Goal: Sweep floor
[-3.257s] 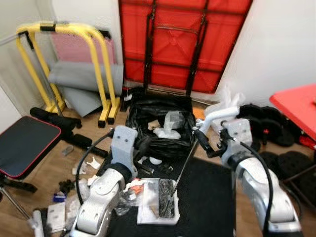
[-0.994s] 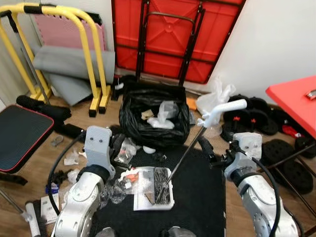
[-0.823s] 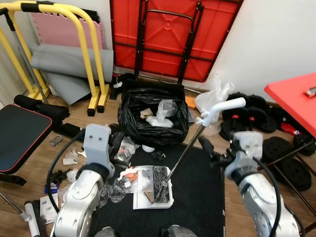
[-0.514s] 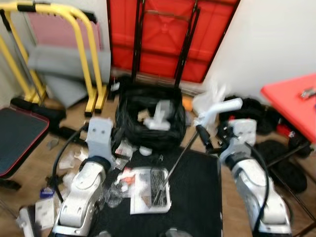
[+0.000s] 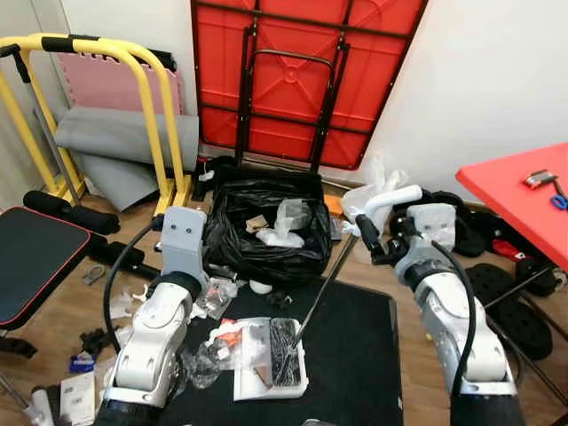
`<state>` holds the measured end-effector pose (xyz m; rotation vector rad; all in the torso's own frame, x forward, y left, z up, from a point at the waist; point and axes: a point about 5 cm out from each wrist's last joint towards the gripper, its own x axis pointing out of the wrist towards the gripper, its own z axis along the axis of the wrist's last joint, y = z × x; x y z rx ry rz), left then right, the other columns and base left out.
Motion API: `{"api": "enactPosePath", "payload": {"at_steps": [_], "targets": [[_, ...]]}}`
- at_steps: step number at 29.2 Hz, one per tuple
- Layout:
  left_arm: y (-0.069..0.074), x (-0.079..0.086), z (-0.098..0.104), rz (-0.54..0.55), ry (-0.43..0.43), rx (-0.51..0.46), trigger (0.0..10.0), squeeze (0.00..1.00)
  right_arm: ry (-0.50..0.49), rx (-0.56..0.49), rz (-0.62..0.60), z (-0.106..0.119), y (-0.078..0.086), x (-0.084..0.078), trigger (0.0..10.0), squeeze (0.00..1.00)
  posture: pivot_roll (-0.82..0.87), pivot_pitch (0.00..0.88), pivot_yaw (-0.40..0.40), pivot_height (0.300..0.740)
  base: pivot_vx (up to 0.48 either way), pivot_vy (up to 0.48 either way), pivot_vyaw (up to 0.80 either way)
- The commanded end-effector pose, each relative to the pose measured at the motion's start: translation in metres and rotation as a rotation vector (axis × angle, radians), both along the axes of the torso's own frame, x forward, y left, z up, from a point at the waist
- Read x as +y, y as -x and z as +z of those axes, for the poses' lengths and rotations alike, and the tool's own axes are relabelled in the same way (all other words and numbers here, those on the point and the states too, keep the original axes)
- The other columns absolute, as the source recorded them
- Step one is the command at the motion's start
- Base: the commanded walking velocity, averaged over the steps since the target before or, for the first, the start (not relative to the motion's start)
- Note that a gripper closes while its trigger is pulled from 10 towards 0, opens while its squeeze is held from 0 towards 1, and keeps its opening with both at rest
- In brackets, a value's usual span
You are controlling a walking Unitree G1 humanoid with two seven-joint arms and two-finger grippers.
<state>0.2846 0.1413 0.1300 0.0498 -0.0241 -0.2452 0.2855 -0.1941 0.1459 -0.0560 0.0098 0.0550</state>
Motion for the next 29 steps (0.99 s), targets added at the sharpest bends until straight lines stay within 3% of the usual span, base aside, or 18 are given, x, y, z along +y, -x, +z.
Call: {"api": "enactPosePath", "payload": {"at_steps": [1, 29], "targets": [[-0.0009, -0.0017, -0.0013, 0.007, -0.001, -0.002, 10.0, 0.00, 0.002, 0.001, -0.013, -0.0010, -0.0007, -0.0043, 10.0, 0.00, -0.15, 0.026, -0.140, 0.670, 0.000, 0.000, 0.00], [0.0038, -0.0004, -0.0058, -0.011, -0.017, 0.006, 10.0, 0.00, 0.037, -0.019, -0.019, -0.0003, -0.0002, -0.0101, 10.0, 0.00, -0.14, 0.044, -0.143, 0.565, 0.000, 0.000, 0.00]]}}
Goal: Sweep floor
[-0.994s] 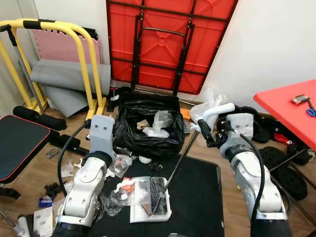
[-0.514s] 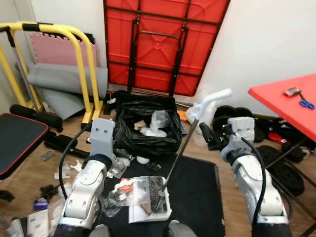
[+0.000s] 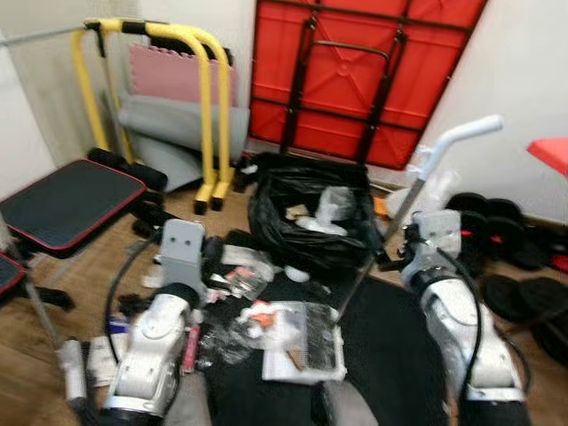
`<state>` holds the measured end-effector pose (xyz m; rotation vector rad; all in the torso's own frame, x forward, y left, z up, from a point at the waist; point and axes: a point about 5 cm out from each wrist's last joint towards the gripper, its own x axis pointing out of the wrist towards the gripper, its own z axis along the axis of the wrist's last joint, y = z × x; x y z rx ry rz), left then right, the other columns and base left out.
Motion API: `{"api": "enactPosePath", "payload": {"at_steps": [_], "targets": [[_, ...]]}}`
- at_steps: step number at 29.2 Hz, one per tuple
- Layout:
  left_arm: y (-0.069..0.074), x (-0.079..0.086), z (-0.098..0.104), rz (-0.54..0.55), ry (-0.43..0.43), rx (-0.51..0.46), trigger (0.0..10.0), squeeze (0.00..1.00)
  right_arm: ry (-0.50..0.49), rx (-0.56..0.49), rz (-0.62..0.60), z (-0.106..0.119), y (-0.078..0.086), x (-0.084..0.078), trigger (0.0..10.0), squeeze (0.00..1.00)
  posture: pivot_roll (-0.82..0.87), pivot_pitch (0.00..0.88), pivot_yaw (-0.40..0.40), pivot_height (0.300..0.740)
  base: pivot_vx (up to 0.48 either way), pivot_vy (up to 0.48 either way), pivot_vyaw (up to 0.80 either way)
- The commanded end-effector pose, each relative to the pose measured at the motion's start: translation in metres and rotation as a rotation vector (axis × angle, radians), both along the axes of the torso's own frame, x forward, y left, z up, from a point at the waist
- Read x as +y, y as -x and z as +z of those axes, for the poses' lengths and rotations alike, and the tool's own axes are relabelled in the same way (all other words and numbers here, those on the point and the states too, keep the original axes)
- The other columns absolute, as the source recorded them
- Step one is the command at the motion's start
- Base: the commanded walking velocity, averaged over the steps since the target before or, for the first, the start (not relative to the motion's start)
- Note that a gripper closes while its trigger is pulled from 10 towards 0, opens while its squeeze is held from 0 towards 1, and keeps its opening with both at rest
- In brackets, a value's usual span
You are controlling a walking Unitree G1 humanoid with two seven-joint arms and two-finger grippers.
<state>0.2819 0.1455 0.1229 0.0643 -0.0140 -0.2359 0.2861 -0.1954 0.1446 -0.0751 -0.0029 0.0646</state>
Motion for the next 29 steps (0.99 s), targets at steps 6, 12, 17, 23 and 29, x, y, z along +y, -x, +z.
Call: {"api": "enactPosePath", "payload": {"at_steps": [6, 12, 17, 23, 29], "targets": [[0.003, -0.004, 0.002, -0.023, -0.004, -0.004, 10.0, 0.00, 0.026, -0.007, -0.038, 0.000, 0.001, -0.013, 10.0, 0.00, -0.14, 0.056, -0.142, 0.545, 0.000, 0.000, 0.00], [0.005, -0.003, 0.005, -0.020, -0.011, -0.015, 10.0, 0.00, 0.041, -0.011, -0.065, 0.002, -0.002, -0.023, 10.0, 0.00, -0.13, 0.078, -0.143, 0.525, 0.000, 0.000, 0.00], [0.012, 0.000, 0.011, -0.022, -0.010, -0.023, 10.0, 0.00, 0.040, -0.012, -0.106, 0.005, -0.009, -0.037, 10.0, 0.00, -0.12, 0.153, -0.135, 0.510, 0.000, 0.000, 0.00], [0.024, 0.005, 0.022, -0.026, -0.013, -0.043, 10.0, 0.00, 0.013, -0.015, -0.126, 0.010, -0.025, -0.042, 10.0, 0.00, -0.10, 0.236, -0.123, 0.490, 0.000, 0.000, 0.00], [0.039, 0.002, 0.038, -0.059, 0.032, -0.066, 10.0, 0.00, -0.024, -0.051, -0.091, 0.023, -0.051, -0.024, 10.0, 0.00, -0.08, 0.322, -0.099, 0.465, 0.000, 0.000, 0.00]]}}
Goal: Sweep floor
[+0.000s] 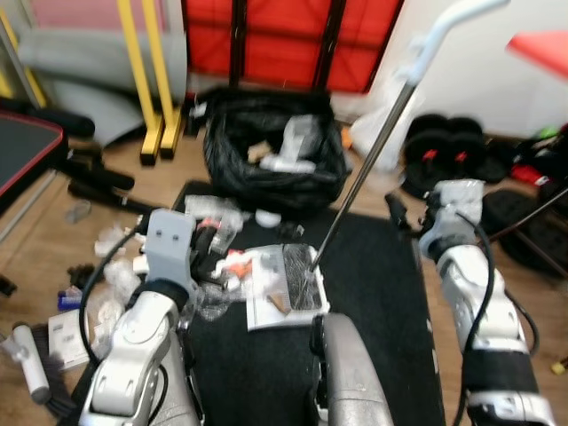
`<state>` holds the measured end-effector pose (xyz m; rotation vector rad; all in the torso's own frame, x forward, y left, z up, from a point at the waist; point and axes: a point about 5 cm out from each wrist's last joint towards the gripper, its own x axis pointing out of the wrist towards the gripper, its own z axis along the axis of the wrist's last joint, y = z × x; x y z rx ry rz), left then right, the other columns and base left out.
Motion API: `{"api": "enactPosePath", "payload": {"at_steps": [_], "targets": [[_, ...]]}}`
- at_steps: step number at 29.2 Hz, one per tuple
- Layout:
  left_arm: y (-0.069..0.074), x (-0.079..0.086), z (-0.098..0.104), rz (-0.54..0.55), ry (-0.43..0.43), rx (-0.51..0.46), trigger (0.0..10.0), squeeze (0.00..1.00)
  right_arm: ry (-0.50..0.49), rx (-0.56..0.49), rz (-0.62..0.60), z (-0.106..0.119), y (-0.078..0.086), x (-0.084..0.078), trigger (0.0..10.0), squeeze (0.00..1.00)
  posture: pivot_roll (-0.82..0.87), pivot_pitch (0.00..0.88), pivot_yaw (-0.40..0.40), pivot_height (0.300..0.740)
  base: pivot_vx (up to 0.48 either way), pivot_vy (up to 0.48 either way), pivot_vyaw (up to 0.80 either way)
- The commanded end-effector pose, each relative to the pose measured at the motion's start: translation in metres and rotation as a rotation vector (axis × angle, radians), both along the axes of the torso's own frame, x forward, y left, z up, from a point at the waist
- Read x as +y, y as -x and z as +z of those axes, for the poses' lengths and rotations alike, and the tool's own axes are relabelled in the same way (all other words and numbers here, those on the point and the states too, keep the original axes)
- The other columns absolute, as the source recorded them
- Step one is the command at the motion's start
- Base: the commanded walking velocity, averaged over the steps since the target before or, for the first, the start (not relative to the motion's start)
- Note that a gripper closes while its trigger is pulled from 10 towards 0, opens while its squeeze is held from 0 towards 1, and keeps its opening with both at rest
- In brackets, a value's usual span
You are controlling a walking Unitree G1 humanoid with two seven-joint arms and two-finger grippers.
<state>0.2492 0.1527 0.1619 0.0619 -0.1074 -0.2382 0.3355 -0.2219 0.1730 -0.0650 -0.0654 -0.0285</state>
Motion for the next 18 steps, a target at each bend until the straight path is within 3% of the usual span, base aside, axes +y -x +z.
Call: {"api": "enactPosePath", "payload": {"at_steps": [1, 8, 18], "targets": [[0.006, -0.005, -0.001, -0.055, 0.016, 0.025, 10.0, 0.00, -0.013, 0.014, 0.001, -0.006, -0.002, 0.003, 10.0, 0.00, -0.08, 0.322, -0.099, 0.465, 0.000, 0.000, 0.00], [0.023, -0.015, 0.005, -0.110, 0.033, 0.045, 10.0, 0.00, -0.024, -0.007, 0.026, 0.002, -0.016, 0.017, 10.0, 0.00, -0.06, 0.375, -0.097, 0.440, 0.000, 0.000, 0.00], [0.038, -0.007, 0.006, -0.109, -0.014, 0.084, 10.0, 0.00, -0.036, -0.051, 0.039, 0.019, -0.035, 0.024, 10.0, 0.00, -0.02, 0.418, -0.103, 0.405, 0.000, 0.000, 0.00]]}}
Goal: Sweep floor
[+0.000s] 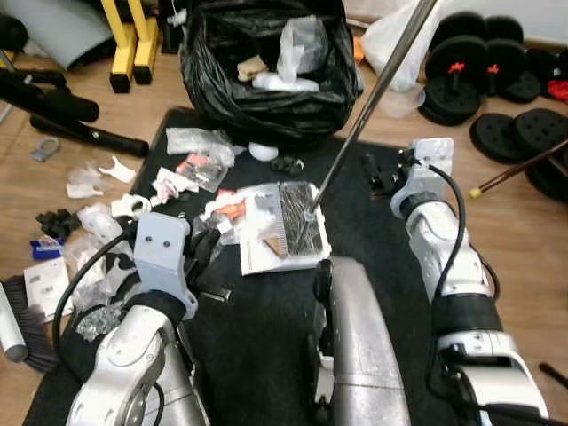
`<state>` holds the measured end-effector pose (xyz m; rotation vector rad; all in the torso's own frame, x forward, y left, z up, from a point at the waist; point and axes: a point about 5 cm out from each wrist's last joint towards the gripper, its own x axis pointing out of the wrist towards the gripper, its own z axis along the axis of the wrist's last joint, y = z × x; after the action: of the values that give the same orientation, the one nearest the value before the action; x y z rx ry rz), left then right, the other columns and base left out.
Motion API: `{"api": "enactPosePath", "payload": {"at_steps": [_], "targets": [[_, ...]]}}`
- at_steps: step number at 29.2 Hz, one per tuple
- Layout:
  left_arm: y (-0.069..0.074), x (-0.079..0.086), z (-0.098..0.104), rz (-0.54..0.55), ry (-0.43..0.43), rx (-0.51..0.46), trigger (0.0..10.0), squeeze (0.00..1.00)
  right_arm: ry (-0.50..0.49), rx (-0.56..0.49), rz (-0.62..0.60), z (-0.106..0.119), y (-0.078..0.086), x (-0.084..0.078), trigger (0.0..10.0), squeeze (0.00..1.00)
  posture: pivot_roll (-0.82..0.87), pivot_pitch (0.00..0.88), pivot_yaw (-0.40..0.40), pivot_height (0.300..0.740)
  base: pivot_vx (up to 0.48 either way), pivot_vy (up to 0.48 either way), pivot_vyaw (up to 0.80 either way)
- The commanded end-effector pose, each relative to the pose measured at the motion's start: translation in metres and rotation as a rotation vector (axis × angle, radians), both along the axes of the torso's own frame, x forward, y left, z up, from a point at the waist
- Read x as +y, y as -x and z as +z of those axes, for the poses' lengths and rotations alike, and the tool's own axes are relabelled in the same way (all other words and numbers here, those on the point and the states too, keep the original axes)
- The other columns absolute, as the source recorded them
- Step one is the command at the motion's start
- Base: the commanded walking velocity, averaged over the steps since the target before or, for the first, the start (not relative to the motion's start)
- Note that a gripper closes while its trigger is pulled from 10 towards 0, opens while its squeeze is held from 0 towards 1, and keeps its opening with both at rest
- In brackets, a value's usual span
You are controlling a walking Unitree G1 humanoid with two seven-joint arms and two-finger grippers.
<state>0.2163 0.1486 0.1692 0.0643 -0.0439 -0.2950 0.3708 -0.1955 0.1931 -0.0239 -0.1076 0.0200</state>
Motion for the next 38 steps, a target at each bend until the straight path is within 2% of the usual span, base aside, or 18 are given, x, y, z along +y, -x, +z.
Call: {"api": "enactPosePath", "payload": {"at_steps": [1, 8, 11, 15, 17, 26, 33, 38], "targets": [[0.007, -0.001, -0.001, -0.048, -0.005, 0.025, 10.0, 0.00, -0.004, -0.015, -0.011, 0.001, -0.003, -0.001, 10.0, 0.00, -0.01, 0.424, -0.099, 0.400, 0.000, 0.000, 0.00], [0.014, 0.001, 0.001, -0.032, -0.009, 0.051, 10.0, 0.00, 0.008, 0.005, 0.039, 0.008, -0.019, 0.015, 10.0, 0.00, 0.00, 0.438, -0.106, 0.375, 0.000, 0.000, 0.00], [0.018, 0.000, 0.002, -0.032, -0.008, 0.055, 10.0, 0.00, 0.020, 0.017, 0.100, 0.013, -0.027, 0.030, 10.0, 0.00, 0.00, 0.454, -0.112, 0.360, 0.000, 0.000, 0.00], [0.020, 0.000, 0.004, -0.032, -0.013, 0.059, 10.0, 0.00, 0.024, 0.024, 0.144, 0.018, -0.034, 0.043, 10.0, 0.00, 0.00, 0.459, -0.112, 0.340, 0.000, 0.000, 0.00], [0.024, 0.000, 0.005, -0.033, -0.013, 0.064, 10.0, 0.00, 0.024, 0.003, 0.175, 0.029, -0.039, 0.053, 10.0, 0.00, 0.00, 0.473, -0.115, 0.325, 0.000, 0.000, 0.00], [0.028, 0.000, 0.007, -0.032, -0.011, 0.072, 10.0, 0.00, 0.030, -0.029, 0.171, 0.044, -0.044, 0.060, 10.0, 0.00, 0.00, 0.482, -0.121, 0.305, 0.000, 0.000, 0.00], [0.033, -0.005, 0.010, -0.031, 0.008, 0.075, 10.0, 0.00, 0.005, -0.084, 0.159, 0.068, -0.050, 0.066, 10.0, 0.00, 0.00, 0.493, -0.133, 0.300, 0.000, 0.000, 0.00], [0.034, -0.009, 0.012, -0.039, 0.022, 0.080, 10.0, 0.00, 0.015, -0.087, 0.134, 0.072, -0.052, 0.062, 10.0, 0.00, -0.01, 0.498, -0.138, 0.300, 0.000, 0.000, 0.00]]}}
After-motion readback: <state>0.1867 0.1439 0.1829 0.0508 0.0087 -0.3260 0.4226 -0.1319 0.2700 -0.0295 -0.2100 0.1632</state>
